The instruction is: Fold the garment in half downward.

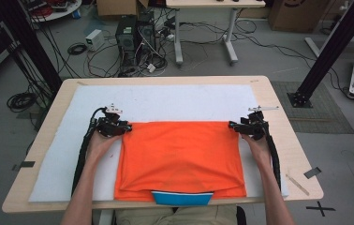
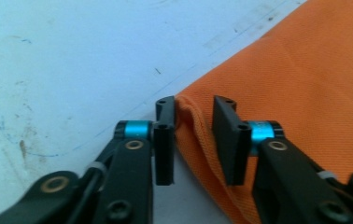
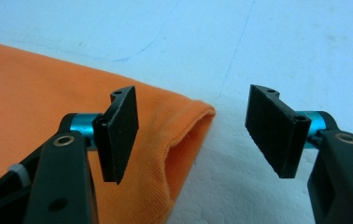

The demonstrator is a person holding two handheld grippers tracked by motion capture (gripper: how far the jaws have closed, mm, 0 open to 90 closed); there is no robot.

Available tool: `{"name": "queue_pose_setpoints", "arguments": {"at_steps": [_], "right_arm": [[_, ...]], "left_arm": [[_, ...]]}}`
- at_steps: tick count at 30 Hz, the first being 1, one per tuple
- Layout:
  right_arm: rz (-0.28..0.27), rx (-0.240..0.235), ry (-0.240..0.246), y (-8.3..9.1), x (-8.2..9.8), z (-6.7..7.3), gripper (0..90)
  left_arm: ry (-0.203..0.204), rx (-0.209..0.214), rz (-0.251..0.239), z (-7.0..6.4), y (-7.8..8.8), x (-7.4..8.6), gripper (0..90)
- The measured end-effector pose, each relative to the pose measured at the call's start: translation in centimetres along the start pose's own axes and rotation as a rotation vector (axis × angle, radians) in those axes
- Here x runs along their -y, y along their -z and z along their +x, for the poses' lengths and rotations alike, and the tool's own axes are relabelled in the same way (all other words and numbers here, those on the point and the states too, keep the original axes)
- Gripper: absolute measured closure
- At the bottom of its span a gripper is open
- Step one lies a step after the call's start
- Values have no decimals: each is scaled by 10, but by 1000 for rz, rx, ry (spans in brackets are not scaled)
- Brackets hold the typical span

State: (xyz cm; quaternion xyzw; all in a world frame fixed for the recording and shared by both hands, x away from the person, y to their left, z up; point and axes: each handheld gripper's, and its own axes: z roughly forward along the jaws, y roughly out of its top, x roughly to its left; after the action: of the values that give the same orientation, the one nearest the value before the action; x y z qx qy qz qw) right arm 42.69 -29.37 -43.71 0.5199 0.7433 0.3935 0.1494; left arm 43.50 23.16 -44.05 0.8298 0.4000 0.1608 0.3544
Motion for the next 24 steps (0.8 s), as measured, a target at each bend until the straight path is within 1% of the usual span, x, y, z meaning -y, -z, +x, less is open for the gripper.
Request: {"name": "queue_pose_setpoints", "arguments": {"at_steps": [2,4,7,9,10,12,14,15,16,17,18,19,20,22,24], "right_arm": [[10,-2,17,-4,0,1,355],[33,-3,19,-10,1,1,367],[58,-4,36,-18,1,3,387],[61,9,63,-19,0,5,448],[64,-3,60,-19,-1,6,472],[70,16,92,-20,-1,8,509],[77,33,107,-20,0,11,564],[75,35,122,-20,0,11,610],[78,31,125,-20,0,12,655],[83,17,126,-20,0,14,720],[82,0,134,-20,0,15,773],[84,2,146,-20,0,16,792],[82,16,159,-20,0,19,811],[79,59,213,-21,-1,25,831],[83,85,234,-22,-3,27,838]], "left_arm": [[1,-1,2,0,0,0,754],[5,0,0,-1,0,0,784],[13,8,-1,0,0,0,795],[15,13,-2,1,0,1,798],[16,15,-5,1,0,1,799],[21,17,-12,2,0,2,799],[23,16,-16,2,0,2,801],[25,15,-17,2,0,3,803],[25,15,-16,2,0,3,805],[31,16,-21,2,0,3,809],[45,17,-23,2,0,4,813],[61,20,-26,2,0,4,816],[76,24,-27,3,0,3,823],[85,25,-19,4,0,2,830],[91,15,-12,4,-1,-2,837]]}}
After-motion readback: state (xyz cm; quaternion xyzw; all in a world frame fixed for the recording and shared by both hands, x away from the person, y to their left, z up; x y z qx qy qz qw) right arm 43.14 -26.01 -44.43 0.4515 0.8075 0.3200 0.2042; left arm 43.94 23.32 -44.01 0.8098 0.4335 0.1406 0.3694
